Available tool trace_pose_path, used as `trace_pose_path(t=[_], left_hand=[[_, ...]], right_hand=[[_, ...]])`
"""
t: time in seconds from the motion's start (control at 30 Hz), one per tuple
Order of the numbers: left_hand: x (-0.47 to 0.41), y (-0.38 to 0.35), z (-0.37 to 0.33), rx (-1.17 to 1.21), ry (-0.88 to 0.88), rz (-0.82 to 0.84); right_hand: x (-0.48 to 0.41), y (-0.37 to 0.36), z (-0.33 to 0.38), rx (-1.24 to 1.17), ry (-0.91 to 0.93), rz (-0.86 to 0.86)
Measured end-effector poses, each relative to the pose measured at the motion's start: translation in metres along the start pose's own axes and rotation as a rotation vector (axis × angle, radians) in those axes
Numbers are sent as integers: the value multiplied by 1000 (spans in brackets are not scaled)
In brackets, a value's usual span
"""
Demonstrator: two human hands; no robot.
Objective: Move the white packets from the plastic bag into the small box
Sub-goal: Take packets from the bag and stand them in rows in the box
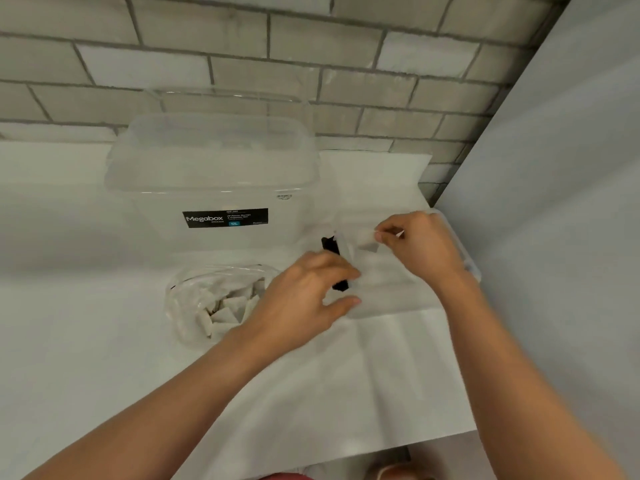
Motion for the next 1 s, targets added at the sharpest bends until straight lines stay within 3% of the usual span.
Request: trace_pose_path(t=[0.2,0.43,0.8,1.0], left_hand=[[-6,-31,-4,-139,-74,30],[-7,-37,-2,-159,-83,31],[-3,-30,-2,-132,-97,92],[30,19,7,-89,-32,-4]], right_hand=[[-29,-44,-15,141,-43,295],[-52,-68,-12,131,-96,393],[-55,-76,-10,155,-152,368],[-14,-38,-2,62,-131,115]])
Point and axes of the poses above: each hand's wrist, its own x-axis away from the middle knuckle, its own y-axis out of the back of the hand, z = x × y, the point moved 1 cm from there along -x, towards the middle knuckle, and after that the axes turned 13 degrees about -y, right-handed, at the moved point
